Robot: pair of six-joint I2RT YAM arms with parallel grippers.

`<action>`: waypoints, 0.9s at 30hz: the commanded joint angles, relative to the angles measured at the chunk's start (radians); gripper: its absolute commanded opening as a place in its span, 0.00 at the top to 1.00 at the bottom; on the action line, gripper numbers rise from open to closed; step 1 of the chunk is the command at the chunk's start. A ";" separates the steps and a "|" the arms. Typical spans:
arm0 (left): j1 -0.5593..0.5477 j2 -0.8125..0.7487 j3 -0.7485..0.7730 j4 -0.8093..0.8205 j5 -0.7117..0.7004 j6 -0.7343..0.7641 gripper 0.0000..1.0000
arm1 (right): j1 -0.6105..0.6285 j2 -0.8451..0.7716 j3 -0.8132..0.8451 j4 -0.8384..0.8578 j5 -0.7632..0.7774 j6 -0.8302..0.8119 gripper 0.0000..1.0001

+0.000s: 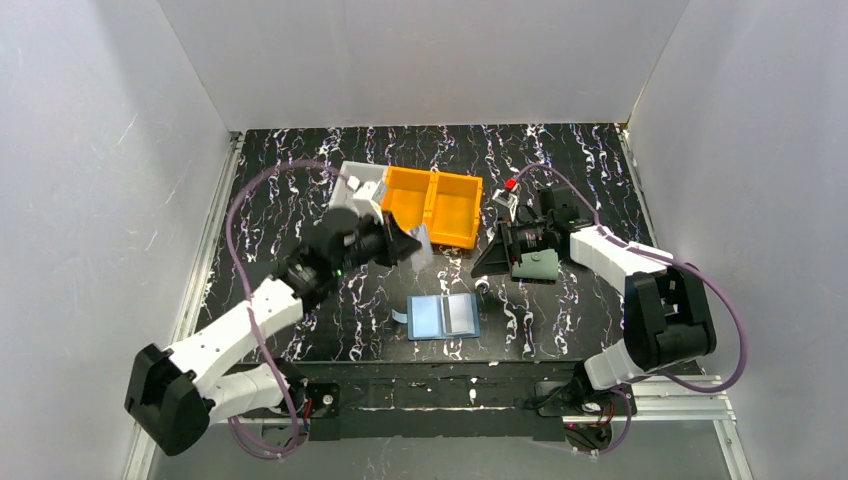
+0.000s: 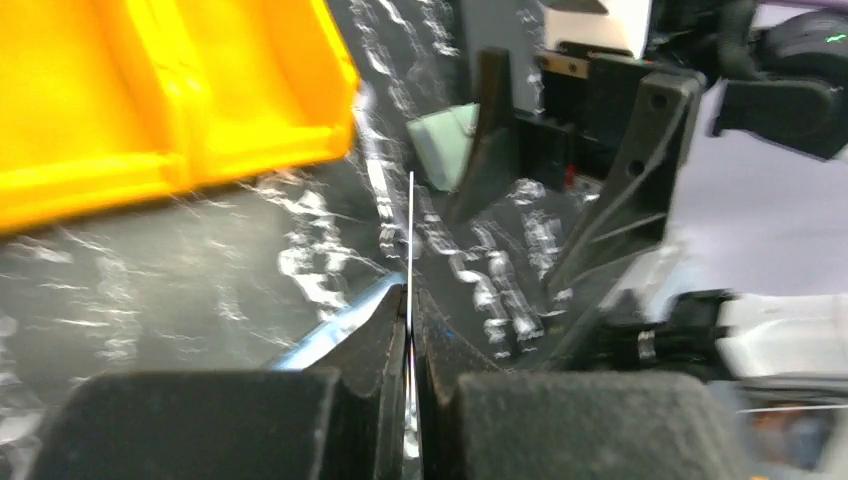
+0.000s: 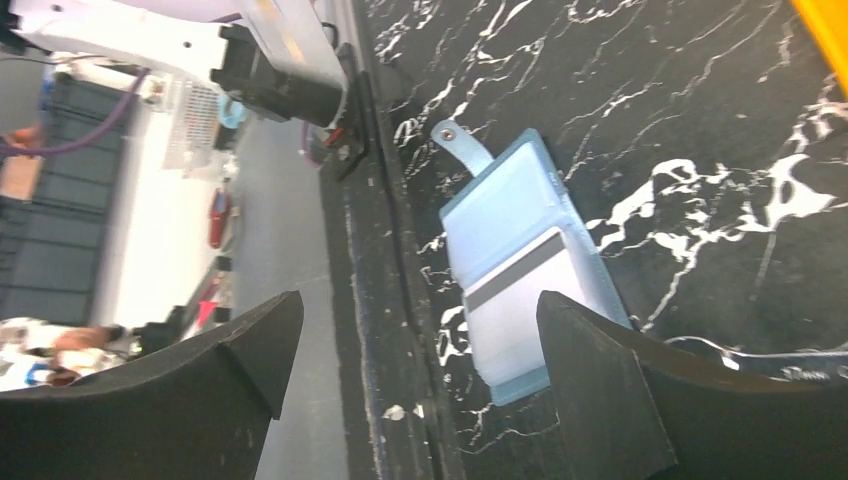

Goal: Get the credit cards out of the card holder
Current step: Place the credit card in the storage box.

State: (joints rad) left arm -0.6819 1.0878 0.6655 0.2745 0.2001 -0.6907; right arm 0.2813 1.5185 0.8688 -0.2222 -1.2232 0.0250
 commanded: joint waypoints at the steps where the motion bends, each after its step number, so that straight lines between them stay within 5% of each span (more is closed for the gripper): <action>1: 0.066 0.047 0.396 -1.035 -0.131 0.790 1.00 | -0.011 -0.052 0.035 -0.074 0.113 -0.103 0.04; 4: 0.085 0.209 0.644 -1.326 -0.340 1.089 1.00 | -0.026 -0.050 0.033 -0.076 0.107 -0.104 0.04; 7: 0.118 0.353 0.836 -1.431 -0.434 1.272 1.00 | -0.043 -0.051 0.026 -0.067 0.100 -0.103 0.04; 15: 0.184 0.646 1.135 -1.426 -0.375 1.586 1.00 | -0.081 -0.064 0.010 -0.036 0.086 -0.083 0.03; 27: 0.225 0.846 1.211 -1.297 -0.302 1.800 1.00 | -0.089 -0.058 0.010 -0.028 0.064 -0.065 0.03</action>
State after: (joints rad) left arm -0.4839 1.9205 1.8515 -1.0454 -0.1528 1.0168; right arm 0.2008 1.4807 0.8749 -0.2810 -1.1290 -0.0486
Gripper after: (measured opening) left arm 0.009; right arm 0.970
